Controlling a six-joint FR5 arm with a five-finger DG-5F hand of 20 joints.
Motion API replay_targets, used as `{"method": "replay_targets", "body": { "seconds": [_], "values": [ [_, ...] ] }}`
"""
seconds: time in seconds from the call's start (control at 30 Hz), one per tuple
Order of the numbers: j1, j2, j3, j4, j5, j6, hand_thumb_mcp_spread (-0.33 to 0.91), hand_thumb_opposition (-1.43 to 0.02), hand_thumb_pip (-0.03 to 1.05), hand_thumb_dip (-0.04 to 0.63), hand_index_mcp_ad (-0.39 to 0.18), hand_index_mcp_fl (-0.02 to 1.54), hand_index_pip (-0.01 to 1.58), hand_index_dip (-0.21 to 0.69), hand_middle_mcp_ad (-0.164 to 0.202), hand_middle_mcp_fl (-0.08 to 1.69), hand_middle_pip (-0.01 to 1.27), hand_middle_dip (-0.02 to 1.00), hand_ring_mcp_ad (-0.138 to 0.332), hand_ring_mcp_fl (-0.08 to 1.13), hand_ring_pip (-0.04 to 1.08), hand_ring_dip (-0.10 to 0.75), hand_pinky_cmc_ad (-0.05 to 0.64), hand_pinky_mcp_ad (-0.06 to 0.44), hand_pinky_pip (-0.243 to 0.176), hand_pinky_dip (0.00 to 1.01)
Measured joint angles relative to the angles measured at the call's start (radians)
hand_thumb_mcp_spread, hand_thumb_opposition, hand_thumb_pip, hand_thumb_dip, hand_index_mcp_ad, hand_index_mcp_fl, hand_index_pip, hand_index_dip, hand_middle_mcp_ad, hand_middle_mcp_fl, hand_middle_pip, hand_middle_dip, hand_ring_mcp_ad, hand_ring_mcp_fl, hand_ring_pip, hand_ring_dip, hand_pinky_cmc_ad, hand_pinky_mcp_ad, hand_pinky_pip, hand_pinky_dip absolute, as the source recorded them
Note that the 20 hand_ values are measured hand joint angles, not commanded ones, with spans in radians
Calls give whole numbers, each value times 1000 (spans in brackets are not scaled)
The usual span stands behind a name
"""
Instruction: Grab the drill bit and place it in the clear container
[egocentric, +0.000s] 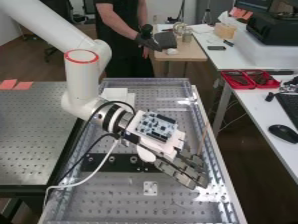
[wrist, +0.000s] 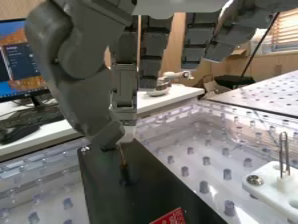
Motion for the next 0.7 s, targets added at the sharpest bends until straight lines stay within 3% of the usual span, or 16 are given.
{"method": "replay_targets", "body": {
  "seconds": [0.43,0.6,0.7],
  "values": [
    [0,6,-4,8,3,-8,499,-883,623,328,-98,686,829,232,-70,312,110,251,120,77,98,77,237,72,-37,138],
    [1,6,-5,13,4,-9,492,-960,538,316,-98,806,1002,220,-70,314,110,253,120,80,94,77,237,72,-37,138],
    [1,5,-6,19,5,-12,503,-976,520,316,-98,819,1002,220,-70,309,110,251,120,94,94,77,237,72,-37,138]
  ]
}}
